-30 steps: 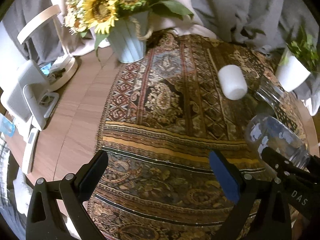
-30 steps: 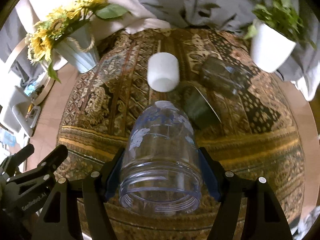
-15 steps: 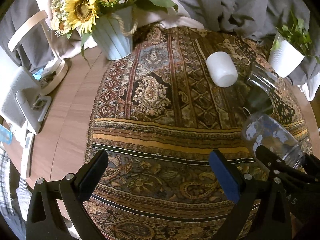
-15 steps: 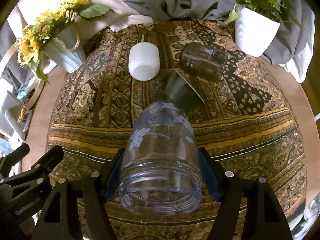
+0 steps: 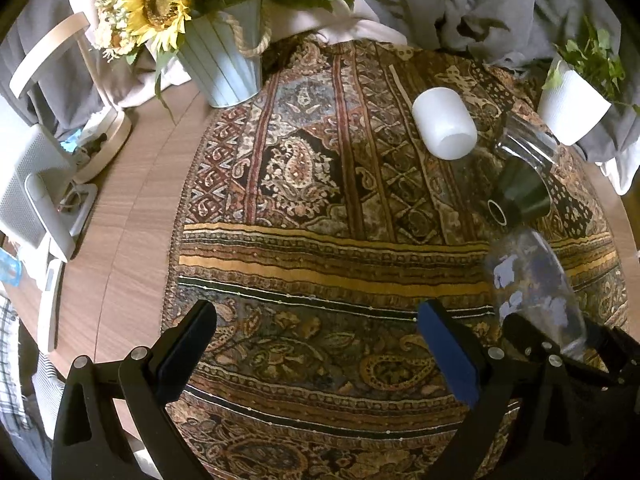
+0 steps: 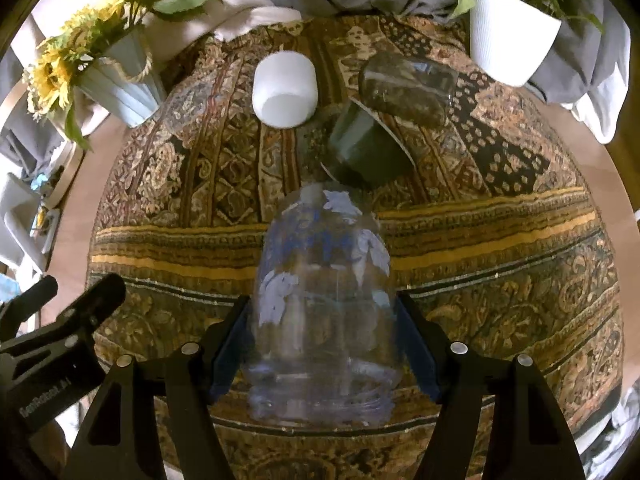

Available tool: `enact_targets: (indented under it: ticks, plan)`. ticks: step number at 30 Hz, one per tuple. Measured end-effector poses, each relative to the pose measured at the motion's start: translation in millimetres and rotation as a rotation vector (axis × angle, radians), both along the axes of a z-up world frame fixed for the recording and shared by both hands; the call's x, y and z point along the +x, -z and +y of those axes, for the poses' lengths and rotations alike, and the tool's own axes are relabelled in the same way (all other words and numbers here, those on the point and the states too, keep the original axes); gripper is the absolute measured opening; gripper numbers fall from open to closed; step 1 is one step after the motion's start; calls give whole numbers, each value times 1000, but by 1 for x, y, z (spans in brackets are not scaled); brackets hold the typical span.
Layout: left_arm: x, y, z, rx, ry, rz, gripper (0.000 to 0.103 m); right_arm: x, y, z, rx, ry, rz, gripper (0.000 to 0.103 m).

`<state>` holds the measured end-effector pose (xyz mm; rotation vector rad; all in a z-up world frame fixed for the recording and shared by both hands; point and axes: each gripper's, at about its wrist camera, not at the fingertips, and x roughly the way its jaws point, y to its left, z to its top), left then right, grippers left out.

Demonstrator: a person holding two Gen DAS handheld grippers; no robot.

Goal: Flip cup upside down
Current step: 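Rotate the held clear cup with the right gripper, opening facing down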

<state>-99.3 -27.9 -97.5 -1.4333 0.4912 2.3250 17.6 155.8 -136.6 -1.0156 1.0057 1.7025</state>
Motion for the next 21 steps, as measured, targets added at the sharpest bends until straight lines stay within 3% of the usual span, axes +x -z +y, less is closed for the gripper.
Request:
enact_targets:
  ticks: [21]
  plan:
    - [15, 1, 8, -15, 22, -9, 103, 14, 10, -10, -80, -14, 4, 71]
